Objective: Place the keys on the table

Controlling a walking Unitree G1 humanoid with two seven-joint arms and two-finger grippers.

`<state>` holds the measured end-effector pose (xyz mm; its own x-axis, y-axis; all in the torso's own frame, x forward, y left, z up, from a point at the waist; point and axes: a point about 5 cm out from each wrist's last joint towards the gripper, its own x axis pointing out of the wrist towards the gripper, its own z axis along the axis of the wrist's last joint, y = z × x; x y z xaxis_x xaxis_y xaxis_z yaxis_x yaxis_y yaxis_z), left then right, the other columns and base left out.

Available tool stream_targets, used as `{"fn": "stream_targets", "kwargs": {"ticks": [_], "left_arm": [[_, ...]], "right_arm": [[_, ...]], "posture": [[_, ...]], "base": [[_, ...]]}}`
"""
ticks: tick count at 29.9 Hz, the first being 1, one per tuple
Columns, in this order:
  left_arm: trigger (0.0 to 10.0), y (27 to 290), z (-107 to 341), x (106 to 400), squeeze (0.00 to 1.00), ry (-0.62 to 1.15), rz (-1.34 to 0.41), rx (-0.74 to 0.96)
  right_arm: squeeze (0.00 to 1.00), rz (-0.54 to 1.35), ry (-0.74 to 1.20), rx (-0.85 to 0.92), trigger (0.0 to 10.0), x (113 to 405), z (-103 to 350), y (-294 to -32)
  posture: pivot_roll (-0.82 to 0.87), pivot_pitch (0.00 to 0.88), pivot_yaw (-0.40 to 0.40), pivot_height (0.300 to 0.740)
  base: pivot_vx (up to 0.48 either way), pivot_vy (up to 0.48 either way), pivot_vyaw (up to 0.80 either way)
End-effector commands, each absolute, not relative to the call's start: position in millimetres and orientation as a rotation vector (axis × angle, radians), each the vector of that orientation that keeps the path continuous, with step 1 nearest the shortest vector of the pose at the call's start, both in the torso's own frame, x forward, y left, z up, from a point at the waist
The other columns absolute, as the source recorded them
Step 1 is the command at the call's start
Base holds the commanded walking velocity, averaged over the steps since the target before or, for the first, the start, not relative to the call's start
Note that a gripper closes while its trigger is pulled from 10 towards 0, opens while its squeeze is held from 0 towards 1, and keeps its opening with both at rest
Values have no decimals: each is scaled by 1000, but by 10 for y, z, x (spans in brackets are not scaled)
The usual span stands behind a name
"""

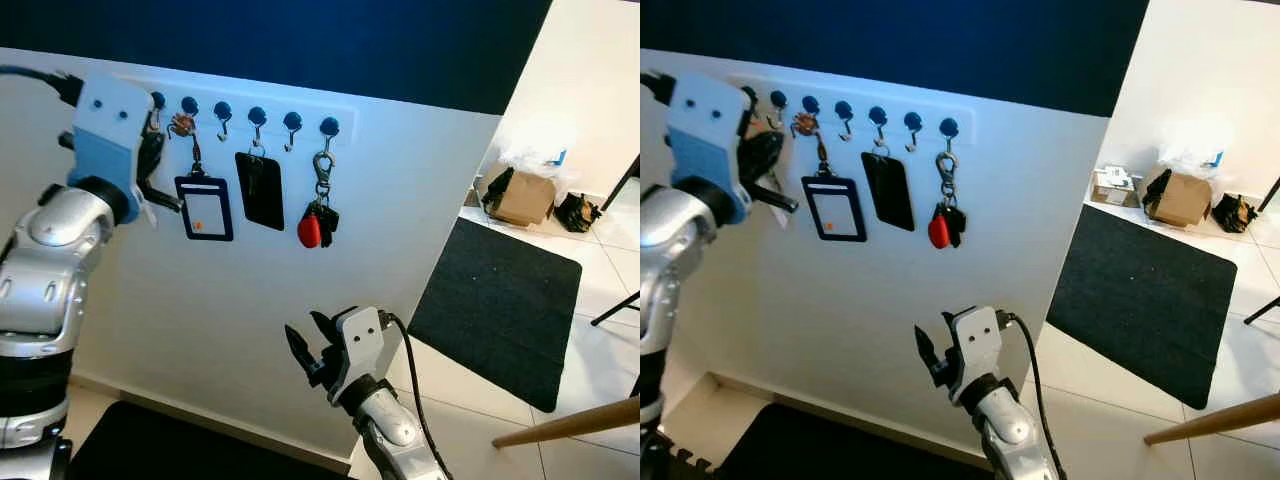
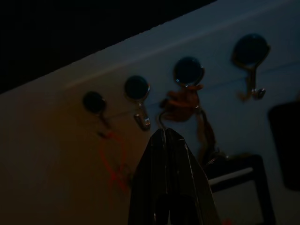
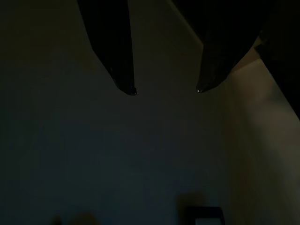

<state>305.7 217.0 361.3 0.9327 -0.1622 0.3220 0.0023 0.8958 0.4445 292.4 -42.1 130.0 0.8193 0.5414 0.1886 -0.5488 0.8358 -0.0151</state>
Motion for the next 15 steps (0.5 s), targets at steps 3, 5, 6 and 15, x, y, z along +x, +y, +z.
{"fn": "stream_targets", "kwargs": {"ticks": [3, 5, 6, 15], "left_arm": [[10000, 2176, 3508, 3060, 776, -308, -107, 491], [10000, 2169, 3473, 3085, 776, -298, -109, 493], [10000, 2167, 3416, 3141, 1000, -278, -116, 492], [10000, 2169, 3317, 3412, 808, -227, -130, 477]], "right_arm": [[0, 587, -175, 67, 10000, 2914, 1266, -378], [0, 590, -176, 66, 10000, 2916, 1268, -372], [0, 593, -176, 66, 10000, 2918, 1271, -366], [0, 592, -176, 65, 10000, 2908, 1266, -377]], "posture": [[286, 164, -32, 740], [286, 165, -32, 740], [285, 166, -33, 740], [269, 166, -27, 740]], "base": [[0, 0, 0], [0, 0, 0], [0, 0, 0], [0, 0, 0]]}}
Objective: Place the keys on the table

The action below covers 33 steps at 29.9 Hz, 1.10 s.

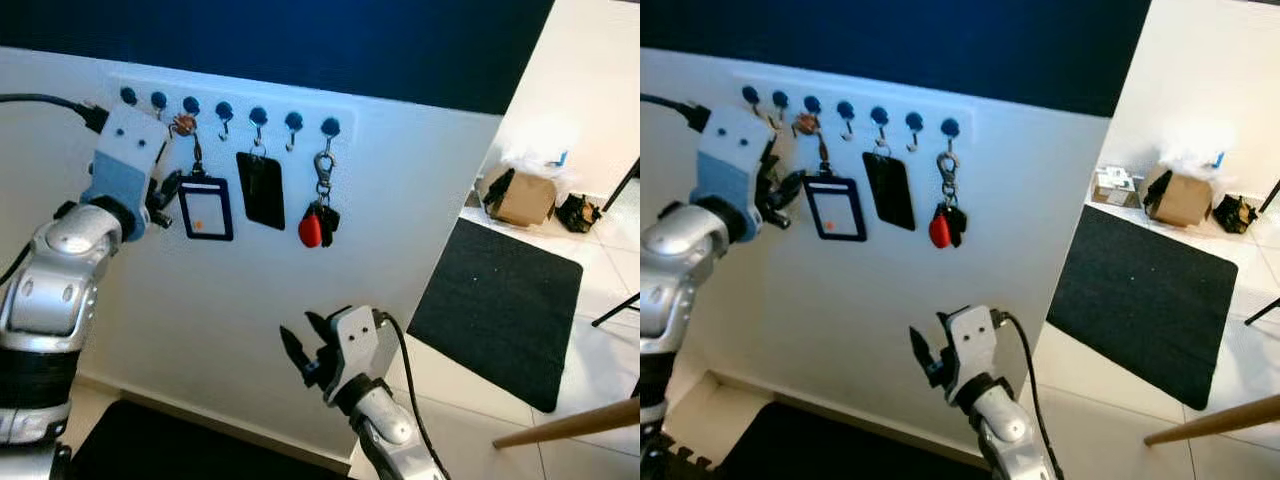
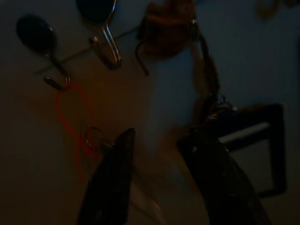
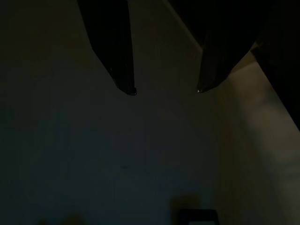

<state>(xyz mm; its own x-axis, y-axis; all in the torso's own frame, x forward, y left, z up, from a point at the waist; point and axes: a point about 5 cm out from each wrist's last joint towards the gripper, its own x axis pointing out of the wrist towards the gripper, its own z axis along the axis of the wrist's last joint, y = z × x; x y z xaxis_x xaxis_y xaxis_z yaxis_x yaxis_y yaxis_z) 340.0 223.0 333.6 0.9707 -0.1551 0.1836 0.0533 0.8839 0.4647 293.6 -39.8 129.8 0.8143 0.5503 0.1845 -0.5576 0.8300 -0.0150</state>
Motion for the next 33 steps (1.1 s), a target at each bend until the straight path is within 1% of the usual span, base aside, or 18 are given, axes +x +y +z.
{"fn": "stream_targets", "kwargs": {"ticks": [1, 4, 9, 12, 14, 15, 17, 18, 19, 20, 21, 23, 27, 28, 33], "left_arm": [[10000, 2170, 3300, 3447, 0, -214, -143, 471], [10000, 2192, 3283, 3525, 0, -189, -172, 449], [10000, 2218, 3318, 3558, 0, -199, -180, 448], [9804, 2215, 3316, 3569, 0, -199, -191, 448], [9882, 2210, 3308, 3569, 0, -196, -202, 449], [9216, 2210, 3294, 3570, 0, -194, -214, 451], [7451, 2215, 3283, 3571, 0, -191, -220, 449], [7451, 2216, 3280, 3573, 0, -191, -222, 450], [4941, 2212, 3276, 3575, 0, -191, -229, 444], [4471, 2209, 3273, 3576, 0, -192, -235, 439], [4471, 2209, 3273, 3576, 0, -192, -235, 439], [3725, 2187, 3268, 3579, 0, -195, -254, 428], [3843, 2168, 3272, 3582, 0, -199, -266, 421], [2902, 2159, 3277, 3584, 0, -201, -269, 420], [2784, 2148, 3291, 3590, 0, -208, -274, 417]], "right_arm": [[0, 590, -176, 64, 10000, 2908, 1264, -381], [0, 583, -178, 63, 10000, 2915, 1268, -393], [0, 579, -180, 62, 10000, 2916, 1266, -403], [0, 579, -180, 62, 10000, 2914, 1265, -402], [0, 580, -181, 62, 10000, 2913, 1265, -401], [0, 581, -181, 62, 10000, 2913, 1268, -397], [0, 583, -182, 61, 10000, 2917, 1274, -395], [0, 584, -183, 61, 10000, 2917, 1274, -397], [0, 584, -183, 61, 10000, 2919, 1275, -398], [0, 585, -183, 60, 10000, 2921, 1275, -397], [0, 585, -183, 60, 10000, 2921, 1275, -397], [0, 588, -183, 59, 10000, 2924, 1277, -396], [0, 589, -183, 59, 10000, 2927, 1278, -396], [0, 588, -183, 59, 10000, 2927, 1278, -396], [0, 588, -182, 59, 10000, 2927, 1278, -392]], "posture": [[265, 162, -23, 740], [261, 158, -19, 740], [261, 153, -18, 740], [259, 152, -19, 740], [261, 152, -21, 740], [261, 152, -22, 740], [261, 151, -24, 740], [262, 152, -25, 740], [263, 152, -26, 740], [263, 152, -26, 740], [263, 152, -26, 740], [261, 152, -29, 740], [262, 153, -29, 740], [262, 154, -28, 740], [260, 154, -25, 740]], "base": [[0, 0, 0], [0, 0, 0], [0, 0, 0], [0, 0, 0], [0, 0, 0], [0, 0, 0], [0, 0, 0], [0, 0, 0], [0, 0, 0], [0, 0, 0], [0, 0, 0], [0, 0, 0], [0, 0, 0], [0, 0, 0], [0, 0, 0]]}}
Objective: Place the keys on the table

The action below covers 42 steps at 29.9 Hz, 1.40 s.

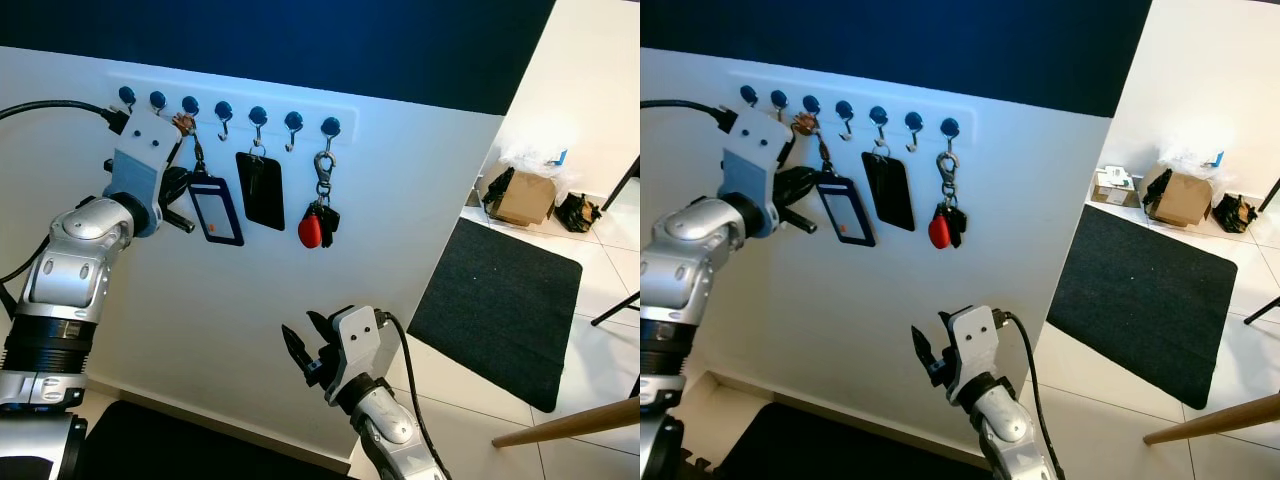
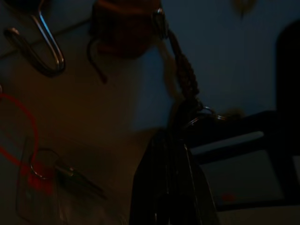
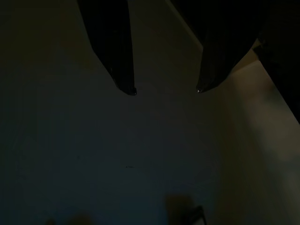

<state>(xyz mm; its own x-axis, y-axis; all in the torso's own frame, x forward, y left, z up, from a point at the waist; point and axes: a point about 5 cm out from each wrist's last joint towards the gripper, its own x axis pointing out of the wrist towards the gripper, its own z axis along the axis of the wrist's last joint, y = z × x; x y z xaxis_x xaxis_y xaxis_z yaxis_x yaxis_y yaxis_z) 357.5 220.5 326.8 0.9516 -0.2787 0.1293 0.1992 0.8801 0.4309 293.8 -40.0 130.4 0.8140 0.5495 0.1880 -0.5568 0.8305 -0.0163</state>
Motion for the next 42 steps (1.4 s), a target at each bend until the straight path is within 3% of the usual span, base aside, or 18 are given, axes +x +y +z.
{"fn": "stream_targets", "kwargs": {"ticks": [1, 2, 3, 8, 9, 15, 16, 37, 38, 41, 42], "left_arm": [[2235, 2144, 3300, 3590, 0, -212, -275, 416], [2235, 2140, 3311, 3590, 0, -216, -276, 416], [863, 2137, 3318, 3583, 0, -219, -278, 419], [863, 2135, 3325, 3573, 0, -223, -280, 424], [0, 2148, 3339, 3549, 0, -229, -275, 432], [0, 2200, 3412, 3445, 0, -252, -253, 460], [10000, 2218, 3459, 3402, 0, -269, -232, 463], [10000, 2234, 3544, 3280, 0, -291, -193, 471], [10000, 2249, 3535, 3240, 1000, -279, -191, 478], [10000, 2223, 3471, 3202, 1000, -247, -231, 473], [10000, 2154, 3372, 3282, 0, -214, -274, 445]], "right_arm": [[0, 587, -182, 59, 10000, 2927, 1276, -392], [0, 586, -182, 59, 10000, 2928, 1275, -393], [0, 585, -182, 59, 10000, 2928, 1275, -396], [0, 583, -182, 59, 10000, 2928, 1273, -400], [0, 581, -182, 59, 10000, 2929, 1273, -405], [0, 578, -183, 60, 10000, 2927, 1274, -411], [0, 579, -182, 60, 10000, 2925, 1272, -409], [0, 580, -181, 61, 10000, 2923, 1270, -403], [0, 584, -180, 62, 10000, 2924, 1269, -393], [0, 595, -179, 63, 10000, 2926, 1271, -372], [0, 594, -179, 64, 10000, 2925, 1271, -373]], "posture": [[260, 153, -25, 740], [260, 153, -25, 740], [259, 152, -23, 740], [259, 152, -22, 740], [260, 152, -21, 740], [261, 153, -21, 740], [265, 157, -22, 740], [266, 157, -23, 740], [277, 158, -31, 740], [281, 162, -36, 740], [269, 163, -26, 740]], "base": [[0, 0, 0], [0, 0, 0], [0, 0, 0], [0, 0, 0], [0, 0, 0], [0, 0, 0], [0, 0, 0], [0, 0, 0], [0, 0, 0], [0, 0, 0], [0, 0, 0]]}}
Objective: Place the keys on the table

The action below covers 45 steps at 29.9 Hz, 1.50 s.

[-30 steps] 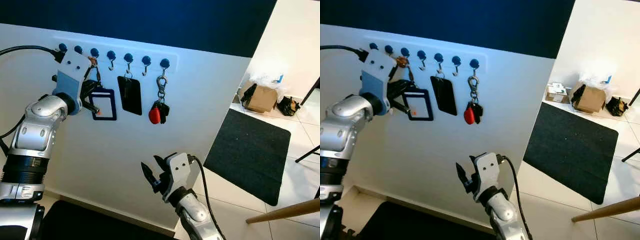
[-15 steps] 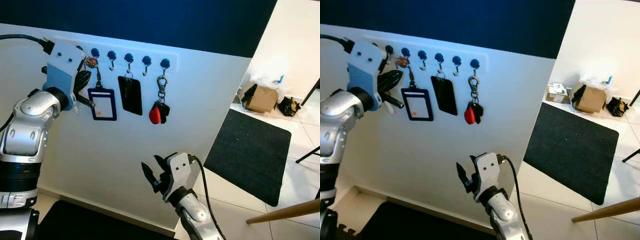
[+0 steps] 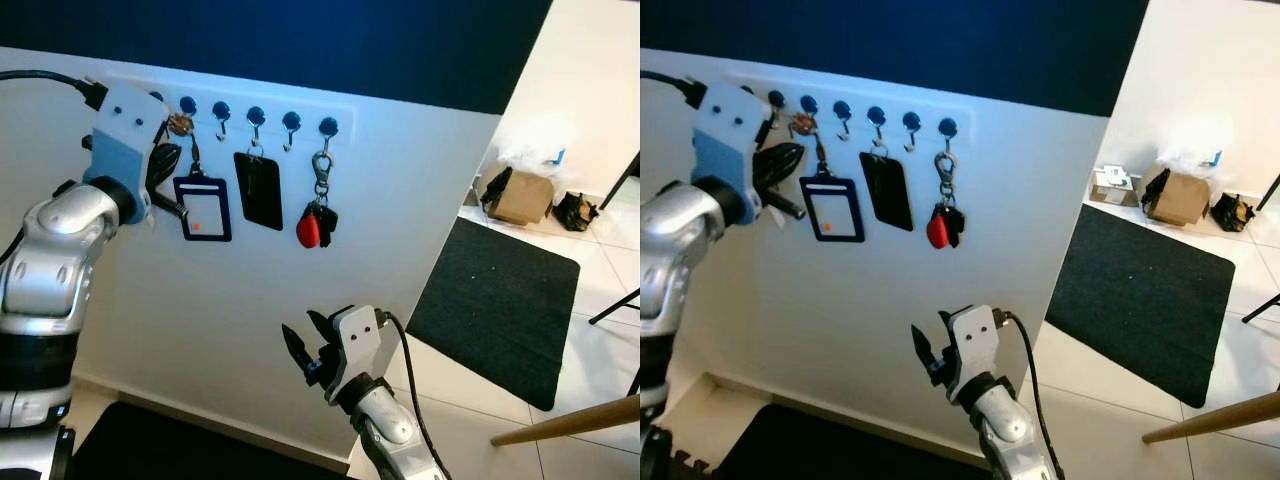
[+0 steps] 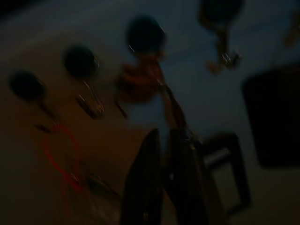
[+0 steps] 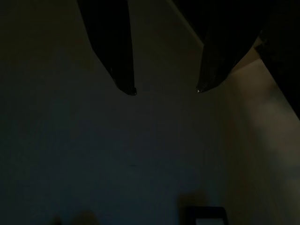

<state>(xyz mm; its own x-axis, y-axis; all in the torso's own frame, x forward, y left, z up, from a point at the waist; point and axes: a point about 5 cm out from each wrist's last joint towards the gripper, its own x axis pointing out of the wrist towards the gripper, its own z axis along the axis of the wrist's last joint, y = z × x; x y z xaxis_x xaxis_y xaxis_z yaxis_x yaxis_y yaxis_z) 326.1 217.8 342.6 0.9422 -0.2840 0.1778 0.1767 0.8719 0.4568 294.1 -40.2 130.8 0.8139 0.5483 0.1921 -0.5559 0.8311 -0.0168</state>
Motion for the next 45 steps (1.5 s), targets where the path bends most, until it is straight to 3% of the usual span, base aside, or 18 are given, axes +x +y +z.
{"fn": "stream_targets", "kwargs": {"ticks": [1, 6, 7, 9, 10, 39, 40, 41, 42, 43, 45], "left_arm": [[10000, 2099, 3302, 3345, 0, -193, -303, 424], [10000, 2045, 3239, 3404, 0, -173, -327, 406], [10000, 2057, 3221, 3410, 1000, -163, -320, 408], [10000, 2066, 3207, 3415, 1000, -156, -315, 409], [10000, 2082, 3200, 3414, 0, -152, -301, 406], [10000, 2163, 3312, 3482, 0, -186, -267, 418], [7412, 2144, 3303, 3505, 0, -185, -276, 411], [7412, 2144, 3303, 3505, 0, -185, -276, 411], [4863, 2129, 3299, 3518, 0, -185, -281, 410], [3490, 2108, 3297, 3532, 0, -185, -291, 405], [3490, 2101, 3296, 3535, 0, -186, -295, 402]], "right_arm": [[0, 592, -178, 64, 10000, 2924, 1270, -376], [0, 590, -178, 64, 10000, 2923, 1270, -380], [0, 584, -178, 64, 10000, 2916, 1264, -390], [0, 580, -177, 65, 10000, 2911, 1260, -397], [0, 578, -176, 65, 10000, 2902, 1253, -401], [0, 589, -176, 66, 10000, 2908, 1264, -386], [0, 589, -176, 65, 10000, 2907, 1266, -386], [0, 589, -176, 65, 10000, 2907, 1266, -386], [0, 588, -176, 65, 10000, 2907, 1266, -386], [0, 587, -176, 65, 10000, 2905, 1265, -387], [0, 586, -176, 65, 10000, 2905, 1264, -386]], "posture": [[268, 163, -25, 740], [268, 163, -25, 740], [264, 165, -16, 740], [264, 165, -16, 740], [267, 166, -19, 740], [266, 169, -28, 740], [264, 171, -28, 740], [264, 171, -28, 740], [264, 171, -27, 740], [262, 171, -25, 740], [262, 171, -25, 740]], "base": [[0, 0, 0], [0, 0, 0], [0, 0, 0], [0, 0, 0], [0, 0, 0], [0, 0, 0], [0, 0, 0], [0, 0, 0], [0, 0, 0], [0, 0, 0], [0, 0, 0]]}}
